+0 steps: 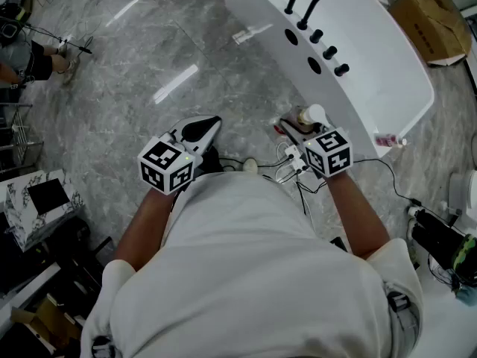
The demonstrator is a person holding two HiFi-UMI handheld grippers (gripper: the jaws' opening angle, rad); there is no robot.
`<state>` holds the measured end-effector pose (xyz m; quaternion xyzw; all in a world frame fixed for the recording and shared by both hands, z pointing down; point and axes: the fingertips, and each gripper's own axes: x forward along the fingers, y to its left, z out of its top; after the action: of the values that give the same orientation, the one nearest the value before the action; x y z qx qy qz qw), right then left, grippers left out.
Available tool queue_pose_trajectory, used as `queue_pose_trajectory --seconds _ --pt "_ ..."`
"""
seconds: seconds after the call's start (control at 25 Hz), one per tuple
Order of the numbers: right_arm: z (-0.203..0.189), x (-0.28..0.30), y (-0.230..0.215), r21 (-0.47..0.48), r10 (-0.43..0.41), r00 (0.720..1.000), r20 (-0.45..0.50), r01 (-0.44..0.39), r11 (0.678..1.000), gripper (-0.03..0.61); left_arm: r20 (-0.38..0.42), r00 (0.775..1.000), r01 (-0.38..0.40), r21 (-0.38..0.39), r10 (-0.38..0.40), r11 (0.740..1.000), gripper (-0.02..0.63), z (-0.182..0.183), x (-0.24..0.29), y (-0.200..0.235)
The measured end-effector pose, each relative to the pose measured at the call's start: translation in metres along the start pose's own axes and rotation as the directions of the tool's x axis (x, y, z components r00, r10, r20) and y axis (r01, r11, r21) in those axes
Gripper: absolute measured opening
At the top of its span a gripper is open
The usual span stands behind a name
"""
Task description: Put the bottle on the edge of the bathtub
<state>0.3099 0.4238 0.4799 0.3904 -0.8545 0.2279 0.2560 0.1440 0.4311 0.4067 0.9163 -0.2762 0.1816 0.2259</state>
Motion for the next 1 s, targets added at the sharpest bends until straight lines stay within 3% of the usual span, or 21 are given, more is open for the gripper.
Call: queue_pose_trajectory --seconds 0.28,0.52,0.8,1.0 --pt "0.049 0.057 -0.025 -0.019 -0.031 0.999 0.009 0.031 0.999 0.224 0.041 0.999 0.017 0.026 -0.018 1.000 0.018 0.027 0.012 0.065" --pt "0.102 0.117 -0.051 0.086 -0.089 0.996 -0.008 0.089 0.992 0.225 0.038 0.997 0.071 0.042 -0.072 0.997 0.018 0.065 0.016 0.148" --pt "0.187 0.197 -0.084 0.117 -0.158 0.987 0.012 0.155 0.981 0.225 0.018 0.993 0.113 0.086 -0.115 0.990 0.018 0.096 -0.007 0.239" --pt "0.244 0.252 -0.115 0.139 -0.183 0.982 0.037 0.176 0.975 0.225 0.044 0.996 0.077 0.050 -0.079 0.996 0.018 0.109 -0.018 0.299"
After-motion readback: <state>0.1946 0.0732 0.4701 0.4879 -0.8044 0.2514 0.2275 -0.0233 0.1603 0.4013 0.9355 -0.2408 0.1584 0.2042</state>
